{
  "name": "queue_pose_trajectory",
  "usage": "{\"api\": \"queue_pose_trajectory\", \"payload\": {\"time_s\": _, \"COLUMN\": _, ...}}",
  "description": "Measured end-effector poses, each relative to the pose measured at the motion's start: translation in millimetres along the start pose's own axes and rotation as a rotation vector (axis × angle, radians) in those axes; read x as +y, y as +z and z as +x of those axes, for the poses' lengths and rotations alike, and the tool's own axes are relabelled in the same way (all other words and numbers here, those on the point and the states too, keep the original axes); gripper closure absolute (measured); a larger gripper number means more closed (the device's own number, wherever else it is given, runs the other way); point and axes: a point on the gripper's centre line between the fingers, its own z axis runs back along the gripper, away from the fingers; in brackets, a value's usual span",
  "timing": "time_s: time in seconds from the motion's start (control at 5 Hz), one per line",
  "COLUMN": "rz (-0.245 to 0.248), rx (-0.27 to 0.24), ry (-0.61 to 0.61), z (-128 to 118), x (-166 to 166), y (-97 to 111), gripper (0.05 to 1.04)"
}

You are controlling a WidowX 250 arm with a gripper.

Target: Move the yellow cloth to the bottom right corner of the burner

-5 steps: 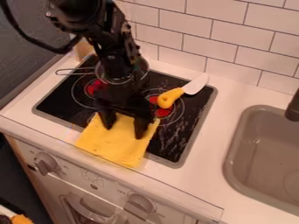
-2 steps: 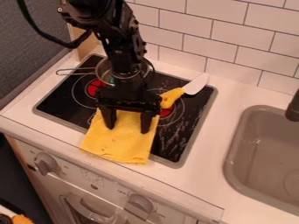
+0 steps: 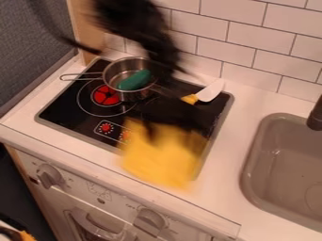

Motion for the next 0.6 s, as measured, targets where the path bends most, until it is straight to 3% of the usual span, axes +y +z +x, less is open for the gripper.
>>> {"api": "queue_pose_trajectory", "payload": {"time_s": 0.4, "rz": 0.05, "rx": -0.032, "ry": 0.012, "z": -13.8, "x": -17.0, "y": 2.3, "gripper": 0.085}}
{"api": "queue_pose_trajectory", "payload": {"time_s": 0.6, "rz": 0.041, "rx": -0.025, "ry": 0.051, "z": -16.7, "x": -12.7, "y": -0.4, "gripper": 0.084}}
